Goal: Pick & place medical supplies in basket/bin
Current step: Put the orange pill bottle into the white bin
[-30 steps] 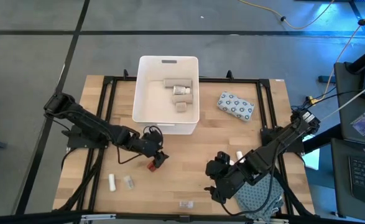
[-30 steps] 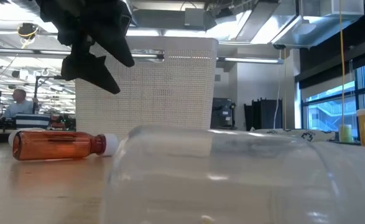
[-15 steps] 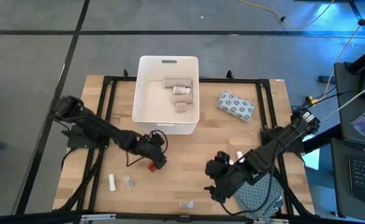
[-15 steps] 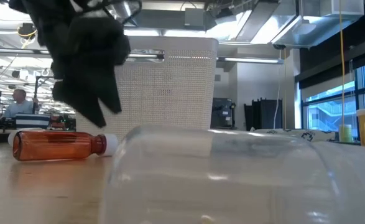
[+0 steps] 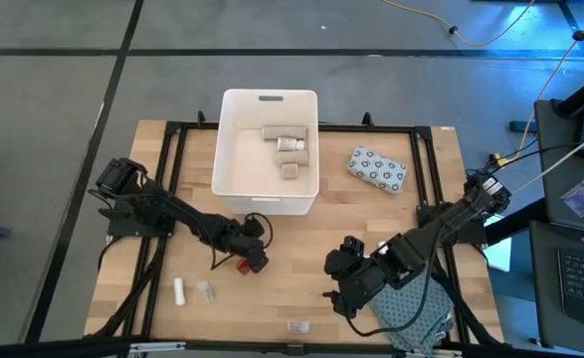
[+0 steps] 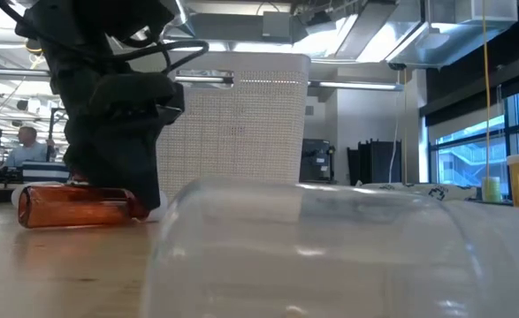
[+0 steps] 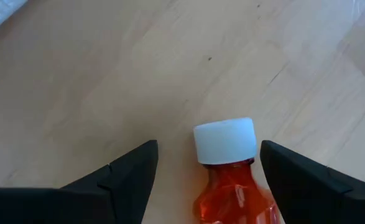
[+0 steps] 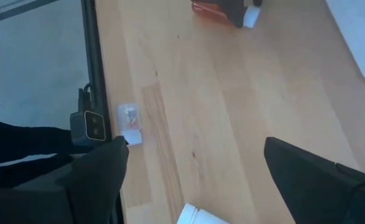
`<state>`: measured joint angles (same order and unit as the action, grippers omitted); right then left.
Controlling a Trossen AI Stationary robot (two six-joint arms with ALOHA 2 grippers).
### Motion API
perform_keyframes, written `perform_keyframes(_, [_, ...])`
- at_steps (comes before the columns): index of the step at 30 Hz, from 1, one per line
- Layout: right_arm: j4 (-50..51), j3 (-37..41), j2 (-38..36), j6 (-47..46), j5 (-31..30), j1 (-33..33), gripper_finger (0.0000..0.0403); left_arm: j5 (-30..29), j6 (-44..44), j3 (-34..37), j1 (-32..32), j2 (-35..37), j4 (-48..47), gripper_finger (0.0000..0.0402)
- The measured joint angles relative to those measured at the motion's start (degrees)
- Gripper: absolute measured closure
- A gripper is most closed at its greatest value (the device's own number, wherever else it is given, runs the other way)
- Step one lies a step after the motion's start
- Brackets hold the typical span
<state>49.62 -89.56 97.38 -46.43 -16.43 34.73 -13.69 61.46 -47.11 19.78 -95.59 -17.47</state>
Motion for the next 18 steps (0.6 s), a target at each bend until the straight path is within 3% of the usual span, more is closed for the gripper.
perform_keyframes(12, [0.0, 0.0, 0.0, 4.7, -1.2, -1.3, 0.003, 2.0, -4.6, 0.0, 0.1, 0.1, -0.5, 0.0234])
perform_keyframes(18, [-0.1, 0.0, 0.0, 4.7, -1.9, -1.3, 0.003, 3.7, -7.1, 0.0, 0.1, 0.1, -0.1, 0.0265])
